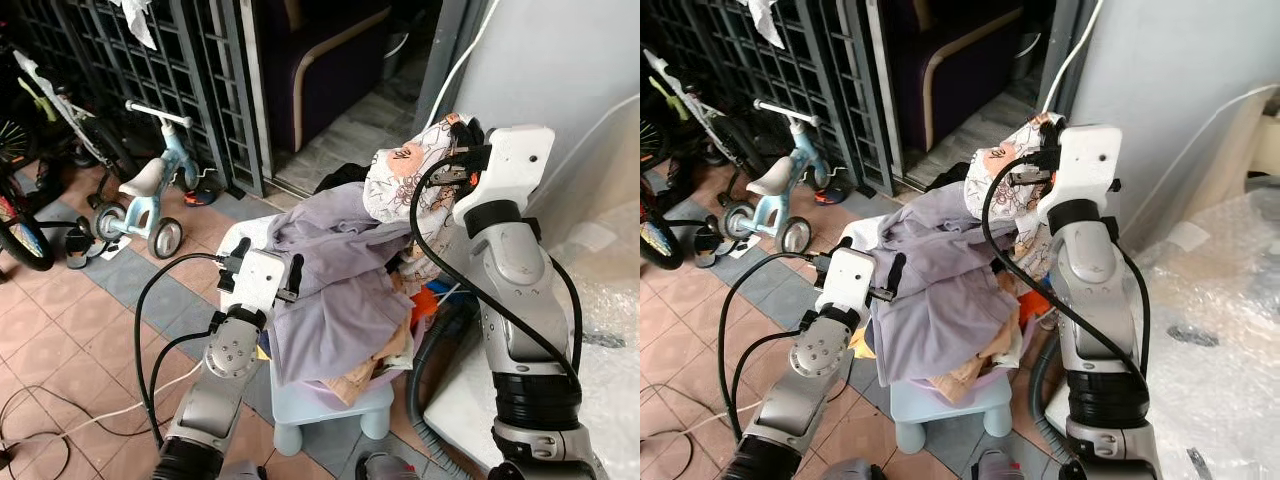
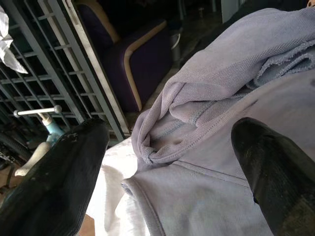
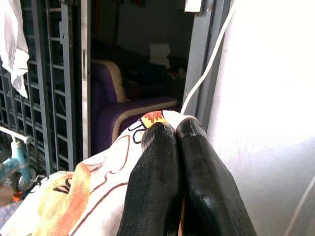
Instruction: Clothes washing
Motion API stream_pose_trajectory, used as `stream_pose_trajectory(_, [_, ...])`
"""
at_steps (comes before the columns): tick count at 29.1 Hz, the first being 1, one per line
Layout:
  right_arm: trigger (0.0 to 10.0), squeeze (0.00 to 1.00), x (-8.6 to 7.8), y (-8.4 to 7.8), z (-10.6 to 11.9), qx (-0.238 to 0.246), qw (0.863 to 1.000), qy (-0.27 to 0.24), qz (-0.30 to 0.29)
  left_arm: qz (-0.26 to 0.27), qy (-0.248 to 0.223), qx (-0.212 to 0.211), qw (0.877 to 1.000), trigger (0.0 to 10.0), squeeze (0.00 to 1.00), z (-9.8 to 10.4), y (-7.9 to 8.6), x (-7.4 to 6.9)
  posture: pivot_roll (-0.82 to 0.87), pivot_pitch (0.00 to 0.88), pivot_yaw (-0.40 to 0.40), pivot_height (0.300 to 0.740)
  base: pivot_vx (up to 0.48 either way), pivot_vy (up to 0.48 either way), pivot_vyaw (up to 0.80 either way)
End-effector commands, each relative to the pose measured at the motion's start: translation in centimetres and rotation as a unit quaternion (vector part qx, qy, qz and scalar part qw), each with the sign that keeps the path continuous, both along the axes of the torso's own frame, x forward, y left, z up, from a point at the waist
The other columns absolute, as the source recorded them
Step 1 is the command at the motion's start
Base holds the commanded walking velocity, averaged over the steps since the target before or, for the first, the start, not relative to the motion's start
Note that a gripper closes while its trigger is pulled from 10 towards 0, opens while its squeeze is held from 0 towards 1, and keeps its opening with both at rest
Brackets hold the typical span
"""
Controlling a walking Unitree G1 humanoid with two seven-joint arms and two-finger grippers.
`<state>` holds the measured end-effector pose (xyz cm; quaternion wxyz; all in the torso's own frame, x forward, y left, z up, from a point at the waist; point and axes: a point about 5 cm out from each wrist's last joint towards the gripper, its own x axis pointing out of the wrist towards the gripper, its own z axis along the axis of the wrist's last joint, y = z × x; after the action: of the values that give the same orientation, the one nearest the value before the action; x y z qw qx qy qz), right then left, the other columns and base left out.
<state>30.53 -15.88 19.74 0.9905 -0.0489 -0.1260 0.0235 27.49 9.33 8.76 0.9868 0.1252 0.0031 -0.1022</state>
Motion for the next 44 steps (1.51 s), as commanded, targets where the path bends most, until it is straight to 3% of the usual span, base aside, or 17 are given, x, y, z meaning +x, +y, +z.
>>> stream_pose_trajectory(1, [10.0,0.0,-0.3,0.8,-0.2,-0.006,1.0,0.001,0.018,0.007,0.001,0.008,1.0,10.0,0.0,-0.3,0.4,0.0,-0.09,0.0,0.047,0.74,0.0,0.0,0.0])
stream_pose_trajectory(20, [10.0,0.0,-1.0,0.9,-1.7,-0.022,0.999,0.022,0.029,0.007,0.003,0.001,1.0,10.0,0.0,-0.3,0.1,0.0,-0.09,0.0,0.052,0.74,0.0,-0.221,0.0])
stream_pose_trajectory(26, [10.0,0.0,-1.0,0.8,-1.6,-0.027,0.999,0.018,0.024,0.005,0.003,0.0,1.0,10.0,0.0,-0.2,0.0,0.0,-0.09,0.0,0.051,0.74,0.0,-0.266,0.0])
stream_pose_trajectory(31, [10.0,0.0,-0.4,-0.1,-0.3,-0.049,0.999,-0.014,-0.006,0.001,0.004,0.0,1.0,10.0,0.0,-0.3,-0.1,0.1,-0.1,0.0,0.052,0.74,0.0,-0.053,0.0])
stream_pose_trajectory(35, [10.0,0.0,0.2,-1.7,1.3,-0.073,0.995,-0.046,-0.059,-0.001,0.002,-0.004,1.0,10.0,0.0,-0.2,-0.2,0.1,-0.1,0.0,0.054,0.74,0.0,0.0,0.0])
stream_pose_trajectory(37, [10.0,0.0,0.7,-3.8,2.9,-0.094,0.986,-0.075,-0.115,0.0,0.002,-0.004,1.0,10.0,0.0,-0.2,-0.2,0.1,-0.1,0.0,0.054,0.74,0.0,0.0,0.0])
stream_pose_trajectory(38, [10.0,0.0,0.7,-3.8,2.9,-0.094,0.986,-0.075,-0.115,0.0,0.002,-0.004,1.0,10.0,0.0,-0.2,-0.2,0.1,-0.1,0.0,0.054,0.74,0.0,0.0,0.0])
stream_pose_trajectory(40, [10.0,0.0,1.3,-7.2,4.7,-0.092,0.972,-0.092,-0.194,-0.001,0.002,-0.004,1.0,10.0,0.0,-0.2,-0.2,0.2,-0.1,0.0,0.054,0.74,0.0,0.0,0.0])
stream_pose_trajectory(41, [10.0,0.0,1.3,-7.2,4.7,-0.092,0.972,-0.092,-0.194,-0.001,0.002,-0.004,1.0,10.0,0.0,-0.2,-0.2,0.2,-0.1,0.0,0.054,0.74,0.0,0.0,0.0])
stream_pose_trajectory(44, [10.0,0.0,1.3,-10.6,5.6,-0.085,0.954,-0.089,-0.273,-0.002,0.002,-0.004,1.0,10.0,0.0,-0.2,-0.2,0.2,-0.1,0.0,0.054,0.74,0.0,0.0,0.0])
